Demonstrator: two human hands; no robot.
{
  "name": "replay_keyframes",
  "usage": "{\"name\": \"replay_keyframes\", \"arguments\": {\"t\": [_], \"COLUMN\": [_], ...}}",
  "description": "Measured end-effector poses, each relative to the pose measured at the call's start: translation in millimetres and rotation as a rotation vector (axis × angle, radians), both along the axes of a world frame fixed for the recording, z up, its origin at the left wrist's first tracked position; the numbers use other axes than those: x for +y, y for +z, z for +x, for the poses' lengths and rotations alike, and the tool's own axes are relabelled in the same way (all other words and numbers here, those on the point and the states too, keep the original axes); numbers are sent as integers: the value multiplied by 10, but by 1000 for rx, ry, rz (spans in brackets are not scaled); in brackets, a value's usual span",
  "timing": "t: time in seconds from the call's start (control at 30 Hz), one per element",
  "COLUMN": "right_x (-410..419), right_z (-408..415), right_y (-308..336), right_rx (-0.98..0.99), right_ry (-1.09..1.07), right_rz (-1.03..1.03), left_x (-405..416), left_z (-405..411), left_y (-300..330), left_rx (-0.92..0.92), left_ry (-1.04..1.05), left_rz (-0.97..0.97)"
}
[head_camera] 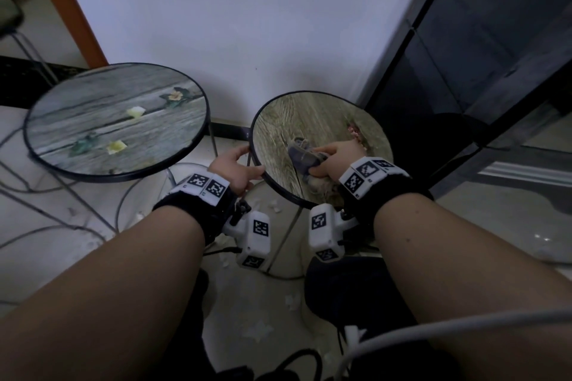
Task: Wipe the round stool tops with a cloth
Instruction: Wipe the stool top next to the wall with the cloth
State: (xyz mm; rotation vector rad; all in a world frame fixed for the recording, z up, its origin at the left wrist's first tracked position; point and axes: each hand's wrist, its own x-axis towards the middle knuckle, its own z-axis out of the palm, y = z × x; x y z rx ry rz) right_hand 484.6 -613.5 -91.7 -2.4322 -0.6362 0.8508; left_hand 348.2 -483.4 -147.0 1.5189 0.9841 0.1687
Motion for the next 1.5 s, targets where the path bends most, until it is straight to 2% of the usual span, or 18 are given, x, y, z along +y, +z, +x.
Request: {"name": "replay_keyframes", "arguments": {"t": [0.27, 0.77, 0.97, 1.33, 1.5], "right_x": [-128, -270, -290, -350, -365], "right_z": [-110, -191, -231, -82, 13], "right_y": [21, 12, 65, 68, 16], "right_rx": [36, 66, 181, 101, 73], "right_ry": [-26, -42, -110, -143, -134], "right_rz": [44, 60, 150, 129, 93], "left_x": [-130, -280, -260, -218, -182], "left_z": [-14, 26, 30, 37, 37], "left_y": [-24, -21, -26, -56, -117], "left_rx": [3, 50, 70, 44, 15], "left_ry": [-29, -71, -62, -46, -64], "left_rz": [161, 179, 190, 186, 293]}}
